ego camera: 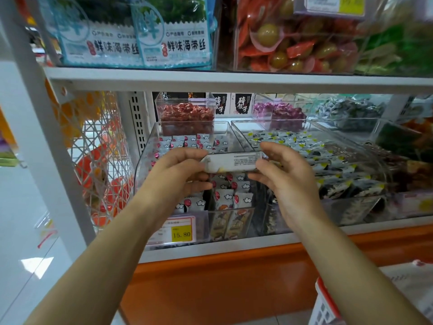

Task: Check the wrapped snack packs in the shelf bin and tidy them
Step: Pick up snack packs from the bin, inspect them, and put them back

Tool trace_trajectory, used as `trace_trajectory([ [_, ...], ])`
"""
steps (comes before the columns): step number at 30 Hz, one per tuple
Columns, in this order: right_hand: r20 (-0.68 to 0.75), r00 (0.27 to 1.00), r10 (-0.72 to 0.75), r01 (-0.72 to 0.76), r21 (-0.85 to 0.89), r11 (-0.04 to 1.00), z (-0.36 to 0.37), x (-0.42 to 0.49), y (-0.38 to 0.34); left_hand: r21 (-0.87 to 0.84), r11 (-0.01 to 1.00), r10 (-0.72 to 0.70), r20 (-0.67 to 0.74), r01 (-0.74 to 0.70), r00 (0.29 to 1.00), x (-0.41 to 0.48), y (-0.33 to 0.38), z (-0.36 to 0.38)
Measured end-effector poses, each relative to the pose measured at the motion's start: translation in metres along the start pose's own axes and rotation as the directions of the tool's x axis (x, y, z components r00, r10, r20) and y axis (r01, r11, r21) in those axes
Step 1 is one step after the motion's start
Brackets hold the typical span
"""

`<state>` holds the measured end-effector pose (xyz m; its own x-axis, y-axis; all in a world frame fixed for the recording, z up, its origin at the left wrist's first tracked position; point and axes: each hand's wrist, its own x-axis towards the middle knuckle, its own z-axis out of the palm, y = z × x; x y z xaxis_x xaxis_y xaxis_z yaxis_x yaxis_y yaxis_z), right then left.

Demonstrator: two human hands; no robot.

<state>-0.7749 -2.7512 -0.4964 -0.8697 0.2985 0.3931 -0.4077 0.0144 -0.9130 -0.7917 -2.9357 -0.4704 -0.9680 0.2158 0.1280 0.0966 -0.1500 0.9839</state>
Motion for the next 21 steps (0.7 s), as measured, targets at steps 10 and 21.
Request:
trace_trajectory([
  [10,0.032,0.999,-0.030,0.035,-0.158,0.987,-0.0010,-0.0035,-0.0052,0.241,0.966,0.090,0.016,-0.091,0.996,-0.0024,-0.0008,-0.0044],
  [21,0.013,0.983,-0.185,0.179,-0.341,0.923,-0.0015,-0.0050,-0.0076,0.496,0.860,0.076,0.110,-0.121,0.991,-0.0059,0.0001,-0.0005],
])
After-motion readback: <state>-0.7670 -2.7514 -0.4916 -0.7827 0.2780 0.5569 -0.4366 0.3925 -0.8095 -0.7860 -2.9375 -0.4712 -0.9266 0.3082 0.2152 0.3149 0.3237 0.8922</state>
